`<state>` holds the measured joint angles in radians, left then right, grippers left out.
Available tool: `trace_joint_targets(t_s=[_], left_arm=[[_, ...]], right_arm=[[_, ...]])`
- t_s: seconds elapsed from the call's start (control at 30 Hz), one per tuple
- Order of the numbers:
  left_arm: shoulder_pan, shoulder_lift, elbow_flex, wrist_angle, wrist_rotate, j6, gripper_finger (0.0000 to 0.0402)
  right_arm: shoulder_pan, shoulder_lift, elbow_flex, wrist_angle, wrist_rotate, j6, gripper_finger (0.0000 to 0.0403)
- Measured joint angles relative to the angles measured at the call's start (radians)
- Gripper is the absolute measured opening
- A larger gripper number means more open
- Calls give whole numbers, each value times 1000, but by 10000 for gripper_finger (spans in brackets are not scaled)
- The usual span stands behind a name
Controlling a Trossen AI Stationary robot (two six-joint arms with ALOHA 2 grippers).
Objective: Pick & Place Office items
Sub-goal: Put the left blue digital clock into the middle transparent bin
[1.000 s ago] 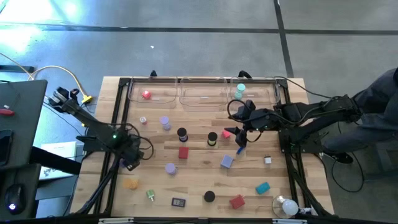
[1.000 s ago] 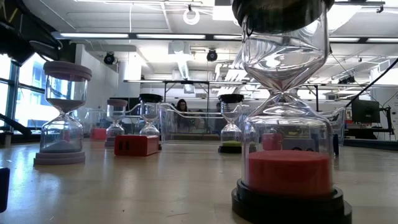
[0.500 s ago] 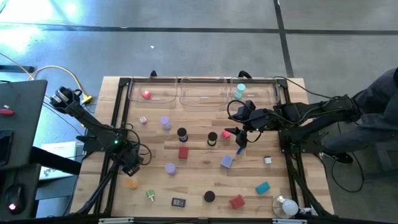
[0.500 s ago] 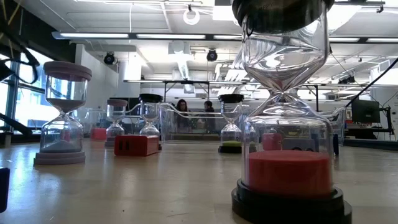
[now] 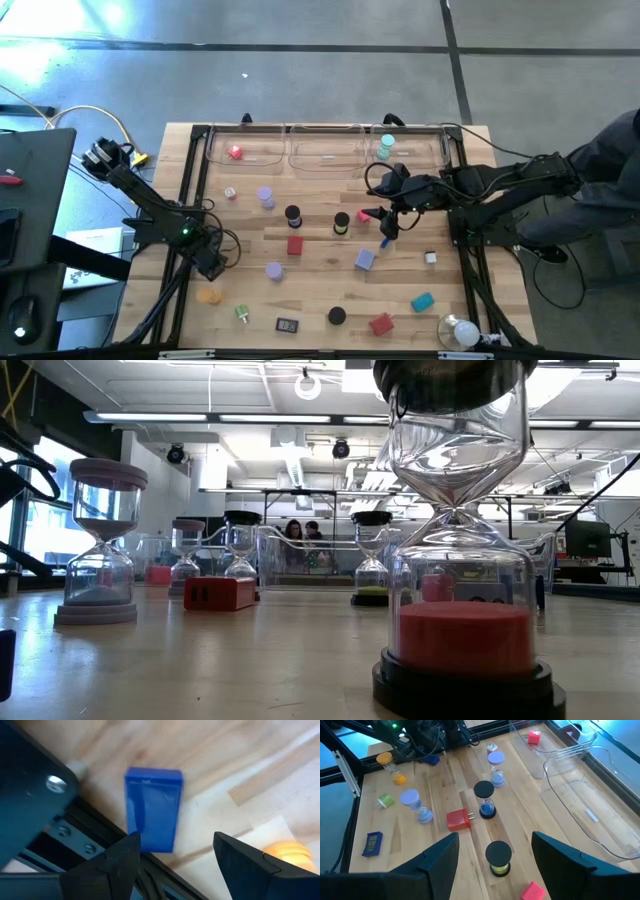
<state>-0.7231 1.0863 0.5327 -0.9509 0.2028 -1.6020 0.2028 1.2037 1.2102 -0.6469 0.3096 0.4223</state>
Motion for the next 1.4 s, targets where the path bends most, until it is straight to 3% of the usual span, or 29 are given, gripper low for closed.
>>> trace_joint_targets(t_s=[0.43, 0.8, 1.4], left_arm=[[0, 10, 2, -26, -47, -14, 242], [0, 118, 0, -24, -48, 10, 242], [0, 158, -2, 73, -77, 94, 242]], right_arm=[[0, 0, 0, 26, 5, 3, 239], [0, 0, 0, 31, 5, 12, 239], [0, 0, 0, 31, 2, 45, 239]])
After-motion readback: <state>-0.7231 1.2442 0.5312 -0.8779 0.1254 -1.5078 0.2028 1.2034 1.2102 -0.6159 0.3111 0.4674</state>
